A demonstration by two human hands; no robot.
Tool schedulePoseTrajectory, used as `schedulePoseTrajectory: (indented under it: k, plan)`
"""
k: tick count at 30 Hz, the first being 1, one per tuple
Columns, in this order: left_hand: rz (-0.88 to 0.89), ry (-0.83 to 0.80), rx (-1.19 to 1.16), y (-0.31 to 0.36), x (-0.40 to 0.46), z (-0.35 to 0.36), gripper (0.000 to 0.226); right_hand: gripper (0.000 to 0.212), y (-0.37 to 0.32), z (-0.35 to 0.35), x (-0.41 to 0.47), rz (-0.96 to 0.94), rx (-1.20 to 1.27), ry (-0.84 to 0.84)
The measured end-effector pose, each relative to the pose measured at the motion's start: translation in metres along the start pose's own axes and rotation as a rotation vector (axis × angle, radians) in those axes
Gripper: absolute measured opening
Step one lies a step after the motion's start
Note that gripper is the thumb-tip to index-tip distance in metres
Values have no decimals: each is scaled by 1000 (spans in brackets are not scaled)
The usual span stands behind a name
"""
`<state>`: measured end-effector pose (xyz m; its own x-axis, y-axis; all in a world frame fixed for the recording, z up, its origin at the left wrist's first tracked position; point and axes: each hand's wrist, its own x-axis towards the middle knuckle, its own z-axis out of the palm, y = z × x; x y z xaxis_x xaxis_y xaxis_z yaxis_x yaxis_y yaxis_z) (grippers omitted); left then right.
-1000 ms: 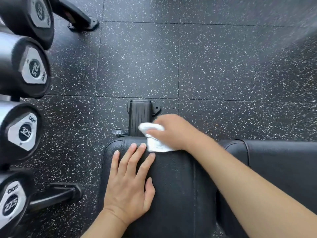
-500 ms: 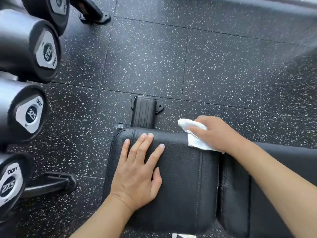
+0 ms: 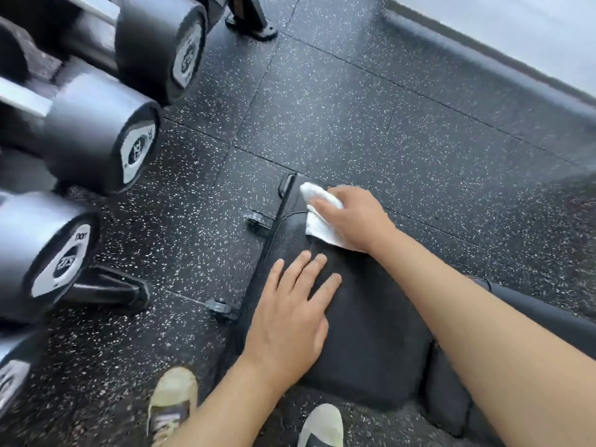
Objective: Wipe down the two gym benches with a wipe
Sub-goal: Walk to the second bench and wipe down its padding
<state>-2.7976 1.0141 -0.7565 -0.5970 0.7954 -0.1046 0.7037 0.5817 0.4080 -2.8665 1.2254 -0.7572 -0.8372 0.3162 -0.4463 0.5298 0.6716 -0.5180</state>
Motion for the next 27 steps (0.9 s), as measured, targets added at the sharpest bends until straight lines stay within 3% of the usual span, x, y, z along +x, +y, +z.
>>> schedulePoseTrajectory:
  k: [6,9,13,15,17,20,24,27]
  plan:
    - [36,-88,-8,-18,-86,3,69,38,-24,16,-2,-49,-188,120]
    - [-26,-98,-30,-7,-94,7,68,43,-62,26,-1,-273,-383,67]
    - [-59,-196,-46,6,-110,11,78,36,-114,85,-42,-697,-829,-235]
    - [-26,-270,-36,5,-119,9,86,35,-124,109,-67,-764,-873,-411]
    - [-1,-317,-10,0,-124,6,89,38,-124,107,-66,-810,-887,-469]
    - [3,-297,-23,-5,-127,3,87,49,-123,78,-29,-717,-903,-453]
    - [-2,-234,-52,-4,-129,5,82,58,-110,36,22,-330,-852,-194]
    - [-3,-236,-52,-7,-131,7,85,47,-104,44,6,-401,-867,-95]
